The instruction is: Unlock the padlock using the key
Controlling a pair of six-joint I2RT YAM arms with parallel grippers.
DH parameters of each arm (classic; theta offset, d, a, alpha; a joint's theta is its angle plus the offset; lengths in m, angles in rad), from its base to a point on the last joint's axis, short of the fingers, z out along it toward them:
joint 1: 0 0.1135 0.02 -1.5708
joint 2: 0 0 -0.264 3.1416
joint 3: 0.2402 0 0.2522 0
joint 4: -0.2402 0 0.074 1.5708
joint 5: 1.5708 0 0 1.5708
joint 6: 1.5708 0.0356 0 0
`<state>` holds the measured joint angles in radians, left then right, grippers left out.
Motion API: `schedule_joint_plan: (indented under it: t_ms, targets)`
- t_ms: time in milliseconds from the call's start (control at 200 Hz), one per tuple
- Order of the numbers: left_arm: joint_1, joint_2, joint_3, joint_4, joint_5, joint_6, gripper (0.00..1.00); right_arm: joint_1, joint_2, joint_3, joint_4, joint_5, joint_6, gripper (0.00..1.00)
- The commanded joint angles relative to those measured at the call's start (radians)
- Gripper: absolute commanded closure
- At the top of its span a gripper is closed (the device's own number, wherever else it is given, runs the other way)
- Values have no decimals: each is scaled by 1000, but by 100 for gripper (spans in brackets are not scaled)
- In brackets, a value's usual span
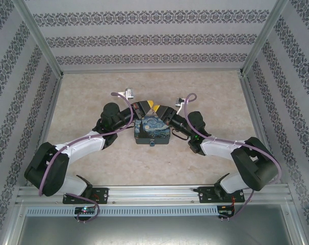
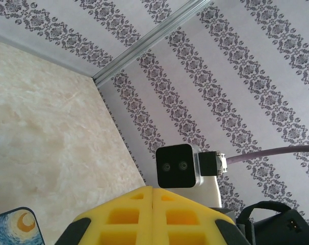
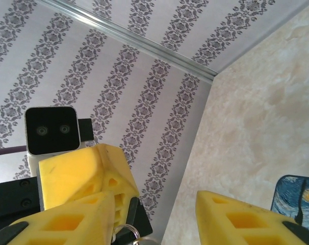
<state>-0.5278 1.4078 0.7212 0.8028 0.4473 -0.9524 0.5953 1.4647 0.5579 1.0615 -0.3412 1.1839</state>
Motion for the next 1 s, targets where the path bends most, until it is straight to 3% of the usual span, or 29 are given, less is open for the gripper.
schedule_joint_plan:
  t_ms: [0,340,999]
  targets:
    - [10,11,-12,110,-2,-37,100,-5,32,30,133,-33,33,56]
    - [10,12,-22,112,-19,-45,100,-6,129,22,323,-39,115,61]
    - [10,55,30,1,-21,-68,100,7,139,8,324,-56,101,66]
